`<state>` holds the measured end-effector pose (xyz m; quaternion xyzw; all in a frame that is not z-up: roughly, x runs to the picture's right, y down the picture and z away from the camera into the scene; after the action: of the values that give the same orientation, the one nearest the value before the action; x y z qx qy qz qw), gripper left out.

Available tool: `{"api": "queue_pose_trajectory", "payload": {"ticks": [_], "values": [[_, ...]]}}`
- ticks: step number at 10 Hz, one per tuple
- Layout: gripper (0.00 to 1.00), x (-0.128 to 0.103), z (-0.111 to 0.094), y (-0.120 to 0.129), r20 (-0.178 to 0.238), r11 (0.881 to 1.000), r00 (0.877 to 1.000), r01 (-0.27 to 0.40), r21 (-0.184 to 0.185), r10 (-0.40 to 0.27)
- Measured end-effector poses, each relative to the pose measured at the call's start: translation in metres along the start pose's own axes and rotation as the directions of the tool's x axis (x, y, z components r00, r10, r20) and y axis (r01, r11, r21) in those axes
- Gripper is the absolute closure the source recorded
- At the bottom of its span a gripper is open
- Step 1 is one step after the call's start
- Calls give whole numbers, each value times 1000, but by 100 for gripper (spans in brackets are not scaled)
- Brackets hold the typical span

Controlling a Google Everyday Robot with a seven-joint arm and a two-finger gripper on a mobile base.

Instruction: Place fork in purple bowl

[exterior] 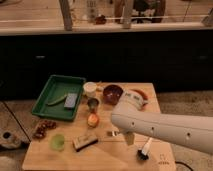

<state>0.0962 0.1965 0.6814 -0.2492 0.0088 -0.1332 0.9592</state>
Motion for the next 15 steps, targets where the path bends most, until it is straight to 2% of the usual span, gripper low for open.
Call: {"api": "queue_pose_trajectory", "payload": {"ticks": [2,8,13,15], "values": [[20,-11,4,-6,7,1000,1000,-2,9,2],[20,-16,19,-20,39,997,997,-67,36,66],[20,-4,34,-21,71,991,990,-125,45,122],[20,2,45,-16,101,987,984,-153,40,148]]}}
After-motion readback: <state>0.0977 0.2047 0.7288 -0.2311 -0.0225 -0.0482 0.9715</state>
